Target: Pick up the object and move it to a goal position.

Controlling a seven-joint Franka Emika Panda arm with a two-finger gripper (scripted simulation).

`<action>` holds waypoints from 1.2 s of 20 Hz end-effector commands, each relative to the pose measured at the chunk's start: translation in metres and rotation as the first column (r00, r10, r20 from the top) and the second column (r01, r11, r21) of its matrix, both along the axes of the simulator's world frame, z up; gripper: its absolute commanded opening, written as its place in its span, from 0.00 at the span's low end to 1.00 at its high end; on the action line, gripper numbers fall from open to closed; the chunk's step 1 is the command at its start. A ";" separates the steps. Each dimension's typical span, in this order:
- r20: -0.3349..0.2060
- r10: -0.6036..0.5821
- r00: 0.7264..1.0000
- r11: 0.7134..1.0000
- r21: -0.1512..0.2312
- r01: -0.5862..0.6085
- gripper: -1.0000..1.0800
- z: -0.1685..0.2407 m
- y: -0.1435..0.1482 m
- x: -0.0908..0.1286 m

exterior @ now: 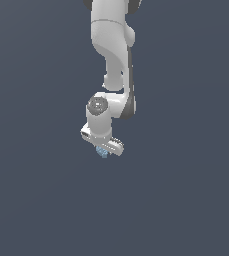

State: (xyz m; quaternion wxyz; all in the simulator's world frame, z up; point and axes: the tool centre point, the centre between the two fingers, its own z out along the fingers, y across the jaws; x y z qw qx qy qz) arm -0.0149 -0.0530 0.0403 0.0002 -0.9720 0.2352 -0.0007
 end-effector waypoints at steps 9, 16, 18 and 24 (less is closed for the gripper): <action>0.000 0.000 1.000 1.000 0.000 0.000 0.00 0.016 0.028 0.021; -0.001 0.000 1.000 1.000 -0.001 0.000 0.00 0.039 0.068 0.053; -0.001 0.000 1.000 1.000 -0.001 0.000 0.00 0.044 0.078 0.061; -0.001 0.000 1.000 1.000 -0.001 0.000 0.00 0.054 0.096 0.076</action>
